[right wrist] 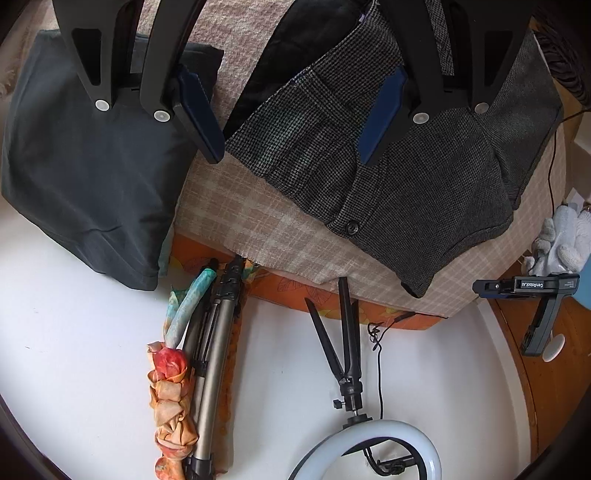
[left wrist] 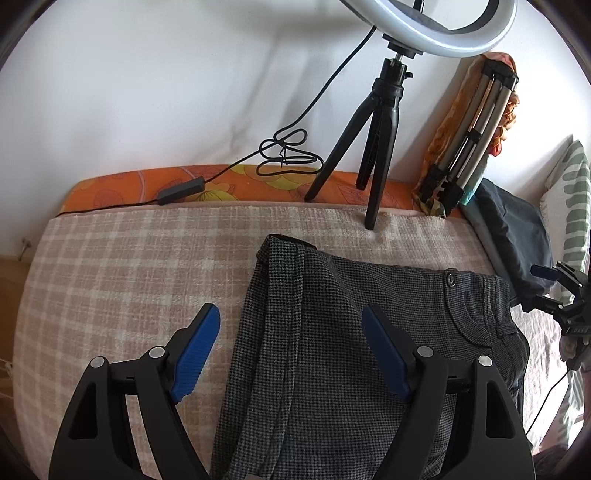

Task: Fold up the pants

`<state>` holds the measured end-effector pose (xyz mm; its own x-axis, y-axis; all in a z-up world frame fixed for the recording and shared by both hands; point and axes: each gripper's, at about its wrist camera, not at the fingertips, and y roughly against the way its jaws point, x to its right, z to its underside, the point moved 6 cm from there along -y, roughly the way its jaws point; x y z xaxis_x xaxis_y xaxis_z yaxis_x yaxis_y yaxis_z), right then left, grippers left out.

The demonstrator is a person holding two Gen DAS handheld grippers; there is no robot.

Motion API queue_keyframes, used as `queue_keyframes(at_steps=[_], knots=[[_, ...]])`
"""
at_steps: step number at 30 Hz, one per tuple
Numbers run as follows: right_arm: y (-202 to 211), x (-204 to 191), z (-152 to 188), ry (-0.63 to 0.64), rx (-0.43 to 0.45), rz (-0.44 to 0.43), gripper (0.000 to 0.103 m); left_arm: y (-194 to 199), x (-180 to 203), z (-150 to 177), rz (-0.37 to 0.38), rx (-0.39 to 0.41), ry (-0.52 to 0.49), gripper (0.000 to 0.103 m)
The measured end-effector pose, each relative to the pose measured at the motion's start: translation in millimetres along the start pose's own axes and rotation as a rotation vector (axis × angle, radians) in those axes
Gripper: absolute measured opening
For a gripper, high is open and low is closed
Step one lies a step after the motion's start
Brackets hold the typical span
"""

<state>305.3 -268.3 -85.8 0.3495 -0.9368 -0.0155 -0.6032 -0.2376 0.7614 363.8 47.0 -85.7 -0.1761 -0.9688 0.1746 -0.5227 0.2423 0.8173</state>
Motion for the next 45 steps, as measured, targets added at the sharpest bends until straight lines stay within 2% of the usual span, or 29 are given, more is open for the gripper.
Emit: queue_keyframes(at_steps=[3,10,21,23,25,26,30,32,37,38,40,45], knots=[[-27,9,-3,0.006,-0.043,-0.01,0.077,-21,-5,-8,-0.007,-0.02,-0.011,0.079],[-71,21,-8,-0.009,-0.097,-0.073,0.074,-61,-16,-32,0.053,-0.037,0.06,0.08],[-107,25,-2,-0.01,-0.203,-0.157,0.071,-87,-13,-29,0.048,-0.076,0.028,0.078],[-109,25,0,-0.002,-0.217,-0.159,0.071,-93,-8,-28,0.049,-0.085,0.019,0.066],[-110,24,0,0.0,-0.219,-0.155,0.071,-95,-4,-29,0.043,-0.078,0.001,0.06],[-110,24,1,-0.001,-0.221,-0.155,0.072,-96,-1,-29,0.046,-0.077,-0.008,0.052],[-114,17,1,0.029,-0.23,-0.144,0.074,-99,7,-30,0.036,-0.072,-0.034,0.043],[-114,14,2,0.052,-0.238,-0.135,0.069,-99,8,-31,0.042,-0.066,-0.034,0.037],[-110,10,3,0.058,-0.242,-0.16,0.036,-94,15,-30,0.039,-0.036,-0.057,0.028],[-108,11,3,0.048,-0.24,-0.158,0.033,-92,17,-31,0.035,-0.027,-0.063,0.027],[-101,12,3,0.032,-0.222,-0.164,0.02,-85,20,-32,0.032,-0.004,-0.071,0.025],[-79,3,0,0.054,-0.164,-0.128,0.011,-55,21,-35,0.043,0.056,-0.075,0.023]])
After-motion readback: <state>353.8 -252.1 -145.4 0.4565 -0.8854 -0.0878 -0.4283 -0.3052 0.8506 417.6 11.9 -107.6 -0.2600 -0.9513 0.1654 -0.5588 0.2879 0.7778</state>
